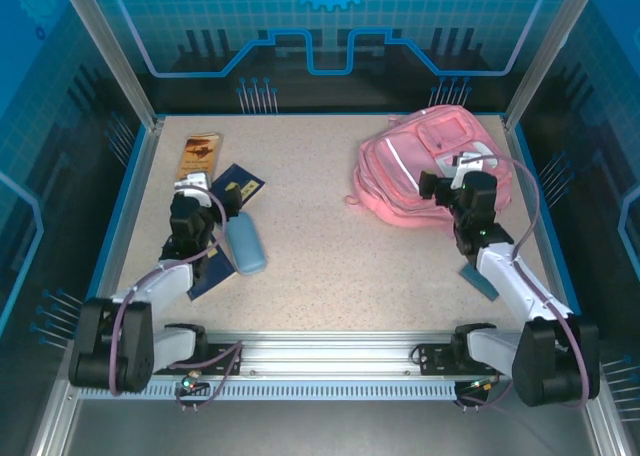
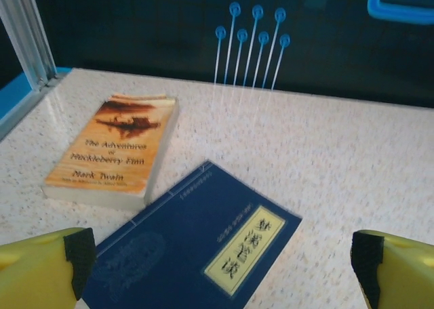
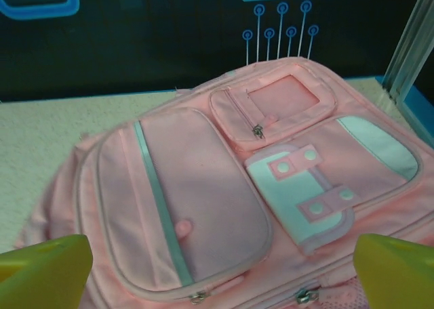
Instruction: Pack books, pencil case, and school supplies into a backpack
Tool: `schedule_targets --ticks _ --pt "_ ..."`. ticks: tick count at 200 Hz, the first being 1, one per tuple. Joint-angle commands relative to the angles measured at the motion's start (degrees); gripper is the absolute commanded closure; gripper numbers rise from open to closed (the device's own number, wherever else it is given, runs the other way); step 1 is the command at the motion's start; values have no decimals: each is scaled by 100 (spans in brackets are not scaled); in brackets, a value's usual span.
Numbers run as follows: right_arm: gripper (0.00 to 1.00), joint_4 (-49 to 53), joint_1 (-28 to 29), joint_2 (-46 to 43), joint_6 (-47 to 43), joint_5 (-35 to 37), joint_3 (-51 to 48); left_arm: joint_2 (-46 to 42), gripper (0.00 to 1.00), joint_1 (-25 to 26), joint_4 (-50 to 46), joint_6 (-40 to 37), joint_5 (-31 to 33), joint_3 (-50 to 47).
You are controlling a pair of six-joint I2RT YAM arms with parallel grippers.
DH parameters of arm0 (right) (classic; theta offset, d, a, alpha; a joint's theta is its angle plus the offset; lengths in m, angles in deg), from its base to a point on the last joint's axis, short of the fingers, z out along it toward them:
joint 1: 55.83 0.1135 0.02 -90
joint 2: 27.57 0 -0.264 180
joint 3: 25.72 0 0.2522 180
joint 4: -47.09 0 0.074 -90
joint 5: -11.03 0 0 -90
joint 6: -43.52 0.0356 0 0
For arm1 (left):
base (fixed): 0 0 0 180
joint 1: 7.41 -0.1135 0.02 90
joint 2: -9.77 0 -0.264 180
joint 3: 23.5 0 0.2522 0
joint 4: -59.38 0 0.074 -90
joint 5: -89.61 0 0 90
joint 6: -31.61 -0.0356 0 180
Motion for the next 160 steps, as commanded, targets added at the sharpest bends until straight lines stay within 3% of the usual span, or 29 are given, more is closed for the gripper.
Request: schedule_targets --ticks 1,33,68,118,160 --pt "0 2041 -60 195 899 -171 748 -513 1 -2 -1655 608 145 601" --pt "0 2902 -37 1322 1283 -1221 2097 -1010 1 -9 -2882 1509 31 1109" --pt "3 3350 38 3003 1643 -1668 3677 -1213 1 -9 -3779 2063 -235 1488" --pt "7 4164 273 5569 1866 -1993 6331 -1110 1 -1 -4289 2018 -1330 1707" --pt "6 5384 695 7314 1549 -1801 8521 -905 1 22 -4752 2159 -1672 1874"
